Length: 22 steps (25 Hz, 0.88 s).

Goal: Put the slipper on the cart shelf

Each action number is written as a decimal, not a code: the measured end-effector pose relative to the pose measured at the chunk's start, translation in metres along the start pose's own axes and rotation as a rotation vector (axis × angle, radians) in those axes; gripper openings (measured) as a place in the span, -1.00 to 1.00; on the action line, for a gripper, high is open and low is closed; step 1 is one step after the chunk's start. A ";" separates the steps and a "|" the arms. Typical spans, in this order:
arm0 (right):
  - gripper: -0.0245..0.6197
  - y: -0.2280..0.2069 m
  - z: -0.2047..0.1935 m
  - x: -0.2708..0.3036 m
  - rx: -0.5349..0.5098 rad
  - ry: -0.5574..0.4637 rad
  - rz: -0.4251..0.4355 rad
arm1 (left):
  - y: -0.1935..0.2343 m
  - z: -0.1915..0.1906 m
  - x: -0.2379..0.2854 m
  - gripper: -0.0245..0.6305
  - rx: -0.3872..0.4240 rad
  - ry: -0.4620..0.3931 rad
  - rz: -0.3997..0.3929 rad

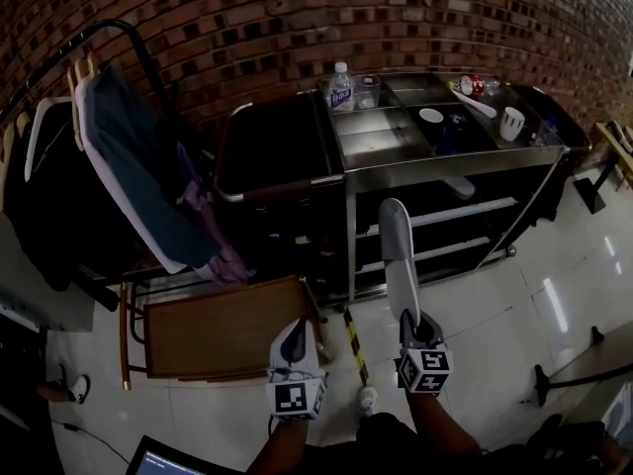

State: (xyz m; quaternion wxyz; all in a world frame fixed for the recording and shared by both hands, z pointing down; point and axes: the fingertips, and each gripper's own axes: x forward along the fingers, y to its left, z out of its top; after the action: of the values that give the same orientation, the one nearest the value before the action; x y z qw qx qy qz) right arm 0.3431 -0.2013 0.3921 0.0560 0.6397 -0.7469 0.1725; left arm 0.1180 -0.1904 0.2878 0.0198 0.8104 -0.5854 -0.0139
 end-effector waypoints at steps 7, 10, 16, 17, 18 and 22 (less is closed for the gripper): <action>-0.74 -0.036 0.022 0.078 0.028 0.042 0.068 | -0.012 0.000 0.059 -0.88 0.018 -0.002 0.054; -0.74 -0.041 0.034 0.105 0.026 0.049 0.090 | -0.010 0.001 0.075 -0.88 0.024 0.003 0.083; -0.74 -0.049 0.045 0.167 0.073 0.086 0.138 | -0.012 0.007 0.101 -0.88 0.033 -0.009 0.107; -0.73 -0.051 0.044 0.177 0.066 0.101 0.146 | -0.012 0.006 0.104 -0.88 0.033 -0.006 0.109; -0.73 -0.053 0.042 0.187 0.062 0.116 0.152 | -0.013 0.005 0.107 -0.88 0.036 -0.003 0.110; -0.73 -0.060 0.041 0.222 0.126 0.149 0.164 | -0.013 0.002 0.111 -0.88 0.045 0.015 0.110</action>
State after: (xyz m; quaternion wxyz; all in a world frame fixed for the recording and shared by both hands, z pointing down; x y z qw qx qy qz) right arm 0.3686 -0.4304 0.4327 0.0565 0.5644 -0.7780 0.2701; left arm 0.1647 -0.2917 0.2850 0.0067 0.7774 -0.6289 0.0066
